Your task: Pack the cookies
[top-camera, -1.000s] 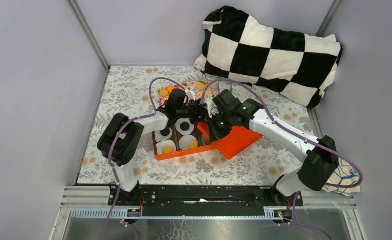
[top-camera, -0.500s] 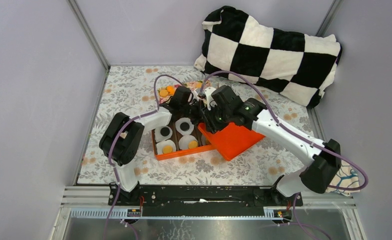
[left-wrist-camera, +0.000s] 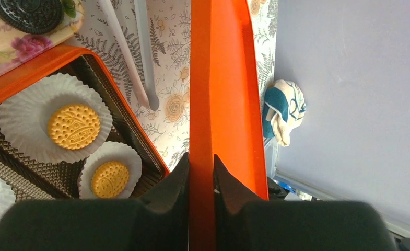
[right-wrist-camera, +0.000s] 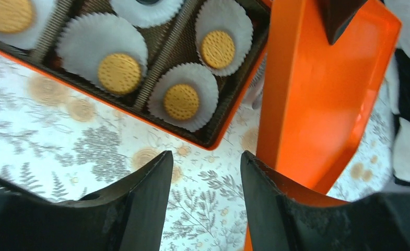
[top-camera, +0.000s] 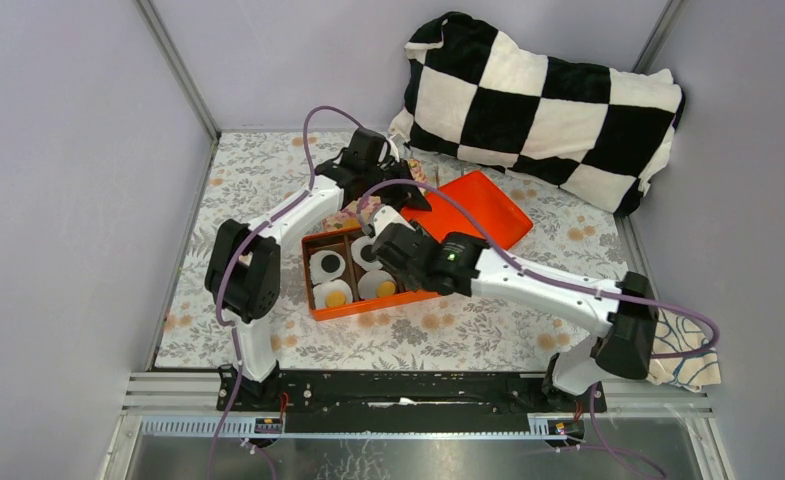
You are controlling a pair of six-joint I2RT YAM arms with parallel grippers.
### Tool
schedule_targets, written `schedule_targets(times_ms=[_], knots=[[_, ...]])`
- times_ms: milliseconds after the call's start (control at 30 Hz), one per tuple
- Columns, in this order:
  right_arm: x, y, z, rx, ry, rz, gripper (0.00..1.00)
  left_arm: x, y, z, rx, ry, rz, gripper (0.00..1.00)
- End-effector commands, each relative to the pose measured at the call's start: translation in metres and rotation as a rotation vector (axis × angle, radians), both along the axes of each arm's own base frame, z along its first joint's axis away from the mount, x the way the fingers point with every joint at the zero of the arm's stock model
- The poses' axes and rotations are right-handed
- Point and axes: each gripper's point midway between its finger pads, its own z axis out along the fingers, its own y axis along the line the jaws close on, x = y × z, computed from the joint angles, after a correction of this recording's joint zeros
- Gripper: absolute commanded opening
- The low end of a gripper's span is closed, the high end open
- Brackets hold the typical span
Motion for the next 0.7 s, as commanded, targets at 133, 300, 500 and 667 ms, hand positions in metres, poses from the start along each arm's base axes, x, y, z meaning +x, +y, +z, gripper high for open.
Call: schedule_targets(times_ms=[133, 300, 500, 667], knots=[[0.028, -0.054, -0.005, -0.284, -0.225, -0.225, 0.56, -0.012, 0.014, 0.006, 0.041, 0.023, -0.017, 0.00], [0.022, -0.049, 0.011, -0.308, -0.260, -0.214, 0.54, -0.010, 0.026, 0.001, 0.084, 0.015, 0.006, 0.00], [0.007, -0.039, 0.034, -0.284, -0.284, -0.178, 0.54, 0.004, 0.040, -0.010, 0.105, 0.031, 0.049, 0.00], [0.003, -0.045, 0.028, -0.309, -0.278, -0.183, 0.54, 0.009, 0.042, -0.009, 0.102, 0.029, 0.054, 0.00]])
